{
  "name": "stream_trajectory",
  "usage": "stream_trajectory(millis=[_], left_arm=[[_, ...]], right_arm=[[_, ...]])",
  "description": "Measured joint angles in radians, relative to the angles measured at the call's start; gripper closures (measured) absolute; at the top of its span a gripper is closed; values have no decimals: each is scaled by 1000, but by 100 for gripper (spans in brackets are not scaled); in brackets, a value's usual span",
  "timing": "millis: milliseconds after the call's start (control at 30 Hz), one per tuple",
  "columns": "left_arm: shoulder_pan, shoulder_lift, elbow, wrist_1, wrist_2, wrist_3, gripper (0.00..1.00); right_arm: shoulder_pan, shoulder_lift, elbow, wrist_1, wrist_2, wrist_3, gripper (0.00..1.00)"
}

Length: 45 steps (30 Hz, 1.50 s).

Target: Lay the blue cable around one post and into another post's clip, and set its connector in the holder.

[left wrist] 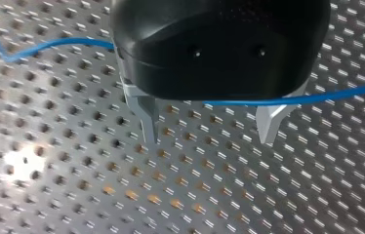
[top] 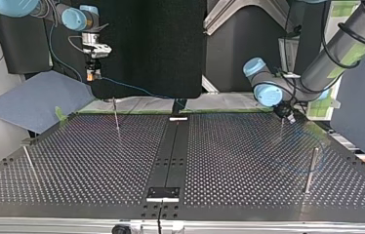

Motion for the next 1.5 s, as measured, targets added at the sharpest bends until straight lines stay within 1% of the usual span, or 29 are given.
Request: stream_trajectory(millis=[167, 333, 467, 633, 867, 967, 1067, 1233, 1300, 1367, 1433, 1500], left_arm=[[7, 31, 0, 22, 47, -47, 0], [16, 39, -5, 24, 97, -97, 0], [22, 39, -32, 35, 144, -144, 0], [31, 40, -68, 66, 186, -187, 0], [45, 59, -136, 138, 259, -259, 0], [48, 66, -151, 161, 292, -292, 0], [51, 77, -163, 168, 326, -326, 0], [58, 97, -180, 173, 369, -370, 0], [62, 107, -187, 173, 380, -390, 0], [67, 114, -194, 171, 380, -411, 0], [72, 121, -202, 169, 371, -430, 0], [78, 133, -216, 170, 353, -453, 0]], right_arm=[[0, 0, 0, 2, 0, -2, 100], [1, 0, 0, 2, 0, -3, 100], [3, 0, 0, 3, 0, -4, 100], [4, 0, 0, 3, 0, -4, 100], [7, 0, 0, 2, 0, -4, 100], [7, 0, 0, 2, 0, -4, 100], [8, 0, 0, 2, 0, -4, 100], [9, 0, 0, 3, 0, -6, 100], [9, 0, 0, 4, 0, -6, 100], [9, 0, 0, 4, 0, -6, 100], [9, 0, 0, 4, 0, -6, 100], [9, 0, 0, 4, 0, -6, 100]])
